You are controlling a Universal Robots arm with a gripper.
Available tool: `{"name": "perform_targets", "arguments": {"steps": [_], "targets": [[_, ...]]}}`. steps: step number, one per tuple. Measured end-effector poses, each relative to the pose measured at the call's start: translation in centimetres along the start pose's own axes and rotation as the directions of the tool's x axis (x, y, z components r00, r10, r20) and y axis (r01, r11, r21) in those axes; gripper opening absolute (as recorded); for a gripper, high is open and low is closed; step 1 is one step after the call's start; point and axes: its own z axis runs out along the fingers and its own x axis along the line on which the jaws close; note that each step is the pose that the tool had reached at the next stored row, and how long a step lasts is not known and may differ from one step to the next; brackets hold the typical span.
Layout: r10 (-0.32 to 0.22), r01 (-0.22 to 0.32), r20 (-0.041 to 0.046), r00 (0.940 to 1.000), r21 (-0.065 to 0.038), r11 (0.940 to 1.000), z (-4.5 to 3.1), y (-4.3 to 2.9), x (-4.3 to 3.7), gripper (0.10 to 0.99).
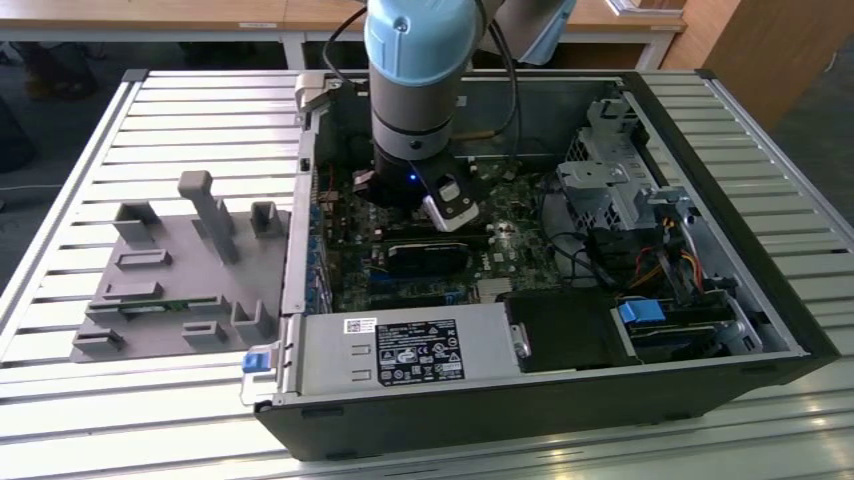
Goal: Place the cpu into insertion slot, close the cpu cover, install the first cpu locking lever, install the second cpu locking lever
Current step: 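Install the second cpu locking lever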
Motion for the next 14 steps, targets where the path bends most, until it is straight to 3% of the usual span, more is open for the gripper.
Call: {"name": "perform_targets", "arguments": {"steps": [14], "targets": [[0.0, 0.0, 0.0001, 1.0, 0.0, 1.0, -1.4, 0.38, 0.0, 0.106]]}}
